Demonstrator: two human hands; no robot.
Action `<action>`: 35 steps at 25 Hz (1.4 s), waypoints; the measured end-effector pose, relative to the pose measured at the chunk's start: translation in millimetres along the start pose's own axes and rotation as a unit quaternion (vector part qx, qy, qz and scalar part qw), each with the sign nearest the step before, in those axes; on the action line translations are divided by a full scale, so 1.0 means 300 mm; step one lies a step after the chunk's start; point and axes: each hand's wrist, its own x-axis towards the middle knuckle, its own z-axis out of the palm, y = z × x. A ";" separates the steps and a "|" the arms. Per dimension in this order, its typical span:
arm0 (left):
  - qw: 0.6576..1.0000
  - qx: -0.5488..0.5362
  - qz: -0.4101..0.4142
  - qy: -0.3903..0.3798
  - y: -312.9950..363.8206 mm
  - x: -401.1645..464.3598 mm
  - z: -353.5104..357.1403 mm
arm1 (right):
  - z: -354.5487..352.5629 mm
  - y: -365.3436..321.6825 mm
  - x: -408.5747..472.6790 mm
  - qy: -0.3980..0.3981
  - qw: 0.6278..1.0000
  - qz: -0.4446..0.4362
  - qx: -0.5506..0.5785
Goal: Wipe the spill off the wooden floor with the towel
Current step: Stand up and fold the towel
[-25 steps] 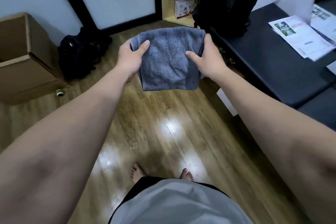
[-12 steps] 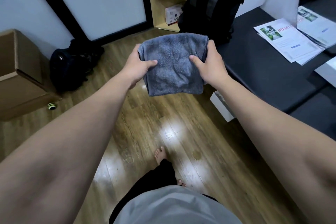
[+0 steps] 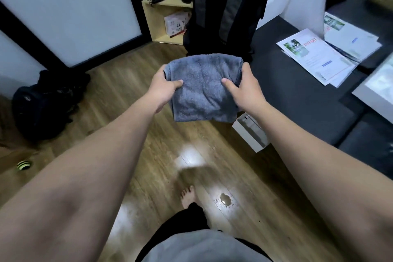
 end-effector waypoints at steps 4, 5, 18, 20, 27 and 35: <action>1.000 0.015 -0.011 -0.023 -0.018 0.100 0.061 | -0.012 0.055 0.046 0.008 1.000 0.030 -0.006; 0.999 0.019 -0.013 -0.030 -0.016 0.122 0.082 | -0.024 0.066 0.060 0.014 0.999 0.036 -0.011; 0.994 0.062 -0.009 -0.089 0.064 0.326 0.495 | -0.280 0.349 0.275 0.082 0.993 0.084 -0.007; 0.995 0.060 -0.015 -0.078 0.064 0.372 0.563 | -0.321 0.399 0.358 0.073 0.994 0.082 -0.014; 0.990 0.098 -0.106 0.002 -0.023 0.589 0.847 | -0.416 0.636 0.712 -0.017 0.995 0.097 -0.003; 0.971 0.127 -0.195 0.052 -0.162 0.755 1.027 | -0.371 0.859 0.945 -0.091 0.986 0.137 0.011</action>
